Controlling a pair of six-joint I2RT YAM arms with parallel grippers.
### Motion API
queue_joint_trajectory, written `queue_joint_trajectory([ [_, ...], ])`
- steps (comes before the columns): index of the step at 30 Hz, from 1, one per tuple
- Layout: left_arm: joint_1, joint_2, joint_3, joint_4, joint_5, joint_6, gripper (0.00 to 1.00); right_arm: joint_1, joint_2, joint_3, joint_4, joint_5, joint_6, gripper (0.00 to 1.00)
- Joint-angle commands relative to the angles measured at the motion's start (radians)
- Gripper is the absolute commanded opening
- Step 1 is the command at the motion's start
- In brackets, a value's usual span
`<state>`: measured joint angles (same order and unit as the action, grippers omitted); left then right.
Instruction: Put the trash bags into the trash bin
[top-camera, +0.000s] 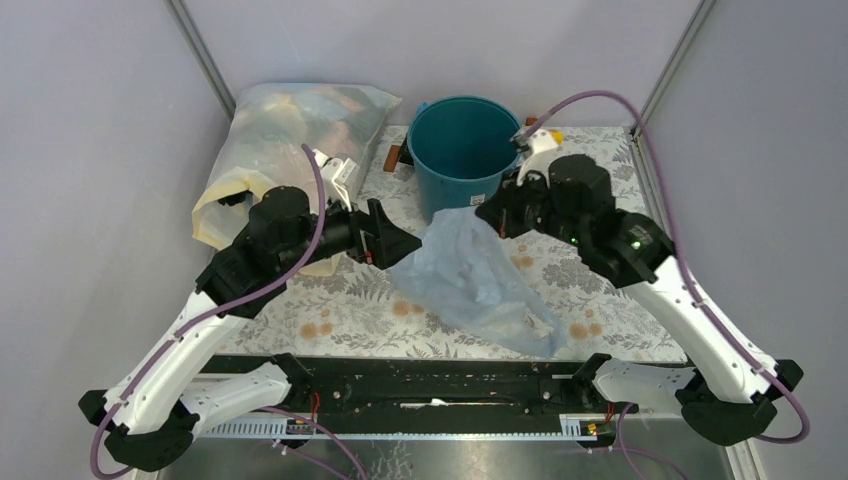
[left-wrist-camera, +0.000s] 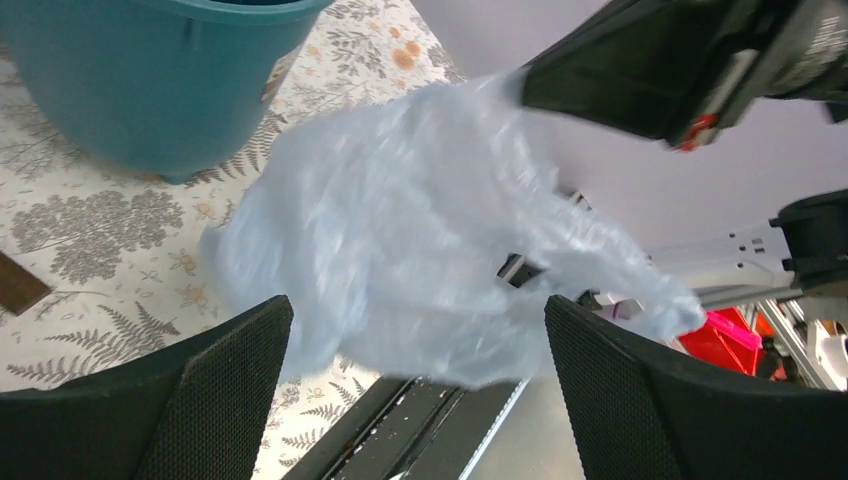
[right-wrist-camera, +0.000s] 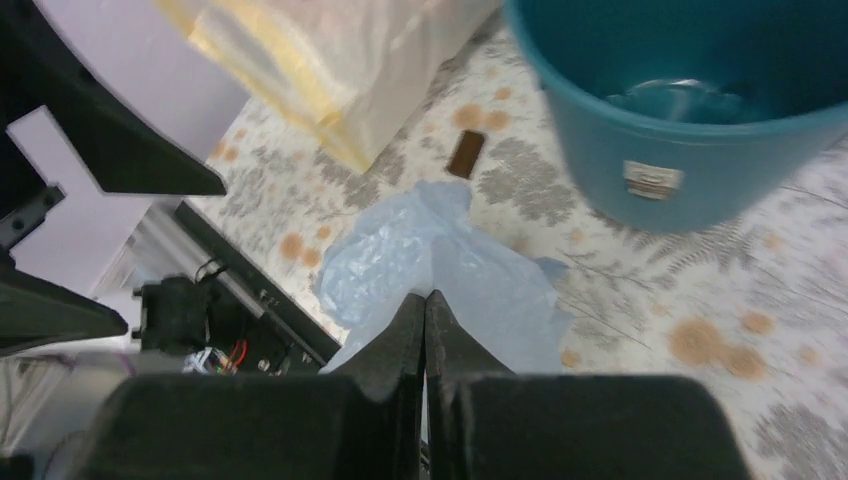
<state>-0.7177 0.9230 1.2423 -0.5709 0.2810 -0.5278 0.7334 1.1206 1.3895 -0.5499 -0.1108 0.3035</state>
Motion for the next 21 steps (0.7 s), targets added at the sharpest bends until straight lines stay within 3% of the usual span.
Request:
queue_joint_trajectory([
  [1,0.006,-0.022,0.047,-0.003,-0.103,0.013,0.99,0.005,0.032,0.19,-0.337,0.319,0.077,0.0],
  [4,0.001,-0.009,0.056,0.021,-0.097,-0.002,0.99,0.004,0.077,0.278,-0.43,0.448,0.09,0.0],
  [7,-0.043,-0.023,0.007,0.114,-0.13,-0.028,0.99,0.004,0.1,0.292,-0.427,0.476,0.115,0.0],
  [11,-0.221,-0.026,-0.06,0.204,-0.338,0.006,0.99,0.004,0.12,0.254,-0.362,0.42,0.149,0.0],
  [16,-0.464,0.089,-0.028,0.201,-0.6,0.115,0.99,0.005,0.145,0.204,-0.285,0.339,0.166,0.0],
  [21,-0.553,0.167,-0.004,0.198,-0.795,0.223,0.99,0.005,0.14,0.161,-0.23,0.3,0.169,0.0],
])
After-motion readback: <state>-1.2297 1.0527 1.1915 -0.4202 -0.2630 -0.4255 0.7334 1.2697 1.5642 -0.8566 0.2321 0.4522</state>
